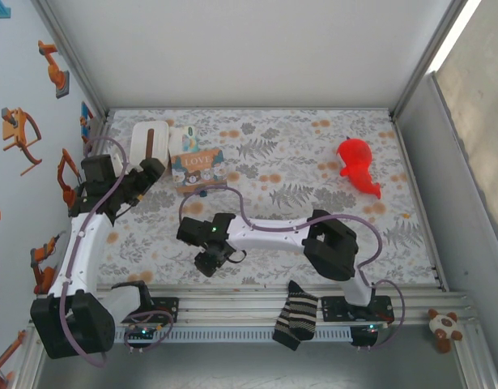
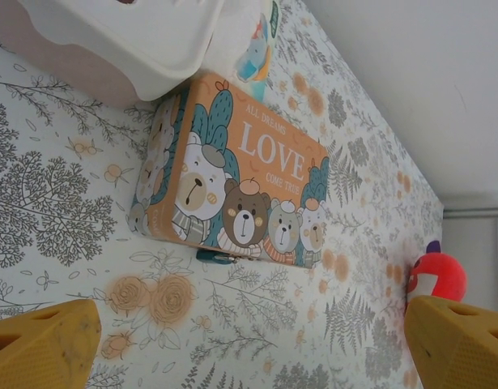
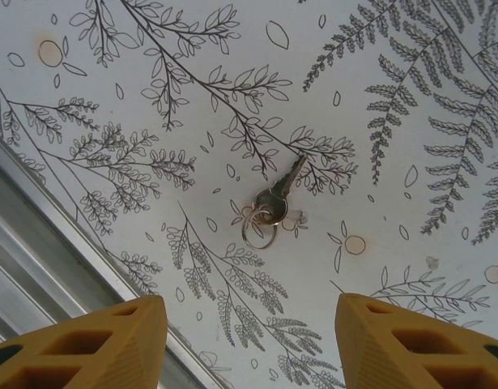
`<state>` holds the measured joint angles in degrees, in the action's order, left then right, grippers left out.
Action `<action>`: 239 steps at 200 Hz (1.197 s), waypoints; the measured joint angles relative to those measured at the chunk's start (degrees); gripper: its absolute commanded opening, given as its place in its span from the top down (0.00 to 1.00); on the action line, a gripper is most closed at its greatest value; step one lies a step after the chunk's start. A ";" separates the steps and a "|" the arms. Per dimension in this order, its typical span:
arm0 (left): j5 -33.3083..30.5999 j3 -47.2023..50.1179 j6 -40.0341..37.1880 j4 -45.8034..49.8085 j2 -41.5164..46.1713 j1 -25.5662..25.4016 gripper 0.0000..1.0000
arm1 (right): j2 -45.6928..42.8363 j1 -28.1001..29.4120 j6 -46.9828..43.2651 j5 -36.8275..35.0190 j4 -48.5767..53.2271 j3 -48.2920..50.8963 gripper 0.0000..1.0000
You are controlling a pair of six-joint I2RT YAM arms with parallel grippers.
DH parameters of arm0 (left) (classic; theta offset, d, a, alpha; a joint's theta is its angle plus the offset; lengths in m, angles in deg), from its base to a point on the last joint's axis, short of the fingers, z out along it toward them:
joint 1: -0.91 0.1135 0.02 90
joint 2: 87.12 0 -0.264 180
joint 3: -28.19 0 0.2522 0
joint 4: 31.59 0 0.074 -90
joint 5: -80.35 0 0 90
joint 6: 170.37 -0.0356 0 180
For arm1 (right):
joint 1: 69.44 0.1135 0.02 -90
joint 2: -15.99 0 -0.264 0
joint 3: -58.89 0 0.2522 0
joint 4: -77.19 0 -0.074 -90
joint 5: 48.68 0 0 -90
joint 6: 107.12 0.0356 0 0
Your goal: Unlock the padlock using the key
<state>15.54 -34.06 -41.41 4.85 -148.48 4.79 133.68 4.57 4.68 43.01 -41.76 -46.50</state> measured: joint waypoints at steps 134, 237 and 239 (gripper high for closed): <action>-0.04 0.83 -0.33 1.40 0.00 0.81 0.04 | 9.60 0.07 -3.58 -1.73 7.04 -9.81 0.59; -0.09 0.83 -0.87 1.88 -0.02 1.09 0.04 | 11.43 0.07 -3.61 -2.82 7.48 -10.45 0.69; -0.09 0.83 -0.87 1.90 -0.02 1.09 0.04 | 11.43 0.04 -3.61 -2.82 7.48 -10.45 0.70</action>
<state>15.45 -33.23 -42.28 6.75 -148.50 5.88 145.11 4.62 1.08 40.19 -34.29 -56.95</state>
